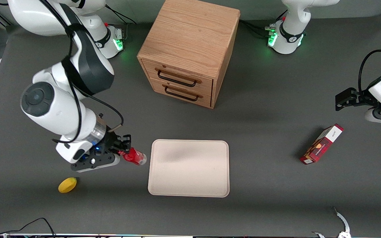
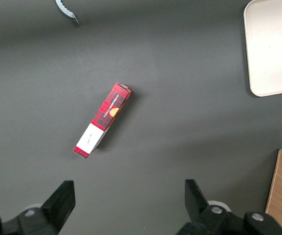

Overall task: Place coke bottle on tray
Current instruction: 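Carry the held bottle with the right gripper to the white tray, then lower the bottle onto the tray's edge and open the right gripper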

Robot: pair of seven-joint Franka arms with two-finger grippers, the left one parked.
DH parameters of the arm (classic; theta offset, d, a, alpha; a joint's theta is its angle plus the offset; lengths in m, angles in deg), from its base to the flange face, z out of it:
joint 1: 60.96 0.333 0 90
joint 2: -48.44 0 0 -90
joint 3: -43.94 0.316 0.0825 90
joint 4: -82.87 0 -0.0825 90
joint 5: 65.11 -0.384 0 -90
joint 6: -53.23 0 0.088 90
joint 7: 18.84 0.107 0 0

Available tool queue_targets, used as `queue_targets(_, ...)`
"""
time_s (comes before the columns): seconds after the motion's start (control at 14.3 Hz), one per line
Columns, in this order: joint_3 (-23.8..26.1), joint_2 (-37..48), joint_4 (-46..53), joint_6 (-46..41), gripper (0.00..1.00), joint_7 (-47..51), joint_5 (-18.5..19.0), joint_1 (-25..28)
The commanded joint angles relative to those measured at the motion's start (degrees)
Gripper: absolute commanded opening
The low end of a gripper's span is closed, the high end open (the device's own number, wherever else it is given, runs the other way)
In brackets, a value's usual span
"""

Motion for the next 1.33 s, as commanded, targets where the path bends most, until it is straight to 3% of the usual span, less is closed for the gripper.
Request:
queue_targets(0.0,-0.64,-4.22,3.56,3.62,0.0,-0.94,0.85,2.07)
queue_targets(1.26,-2.66,-15.04,3.48,18.4,0.0,-0.41,4.9,5.42)
